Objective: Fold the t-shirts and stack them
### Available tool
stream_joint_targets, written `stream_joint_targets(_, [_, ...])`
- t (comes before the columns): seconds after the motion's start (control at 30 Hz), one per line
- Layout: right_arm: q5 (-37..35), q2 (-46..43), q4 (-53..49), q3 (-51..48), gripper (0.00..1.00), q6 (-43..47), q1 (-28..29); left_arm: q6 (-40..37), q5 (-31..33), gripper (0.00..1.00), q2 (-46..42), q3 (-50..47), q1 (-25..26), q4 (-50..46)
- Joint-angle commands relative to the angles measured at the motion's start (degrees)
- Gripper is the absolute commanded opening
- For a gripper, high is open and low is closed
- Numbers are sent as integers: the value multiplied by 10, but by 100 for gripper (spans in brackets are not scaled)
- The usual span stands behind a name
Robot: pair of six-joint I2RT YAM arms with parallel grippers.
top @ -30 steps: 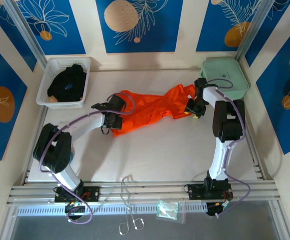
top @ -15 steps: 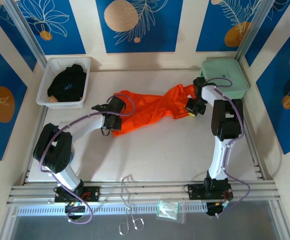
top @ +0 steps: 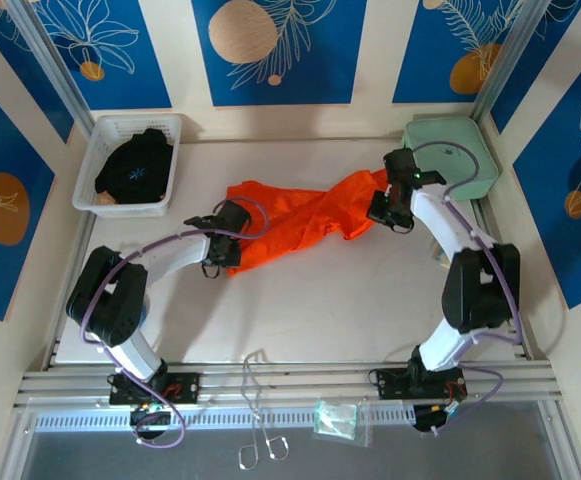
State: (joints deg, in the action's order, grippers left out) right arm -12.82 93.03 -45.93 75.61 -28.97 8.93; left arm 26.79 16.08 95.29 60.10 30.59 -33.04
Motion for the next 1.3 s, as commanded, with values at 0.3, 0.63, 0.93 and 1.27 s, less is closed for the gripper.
stream_joint_targets(0.3, [-5,-123,-39,-96,0,-18,-1,25,-67,0,-3,-28,-2,28])
stream_joint_targets(0.63, [-29,-186,-79,-120,0,-25,-12,31,-45,0,-147,-56,-1,-14])
stream_joint_targets(0.93, [-48,-270,-95,-235,0,-43,-84,-1,-60,0,-298,-104,-1,-23])
stream_joint_targets(1.27, [-48,-216,6,-262,0,-38,-225,27,-92,0,-394,-169,-1,-33])
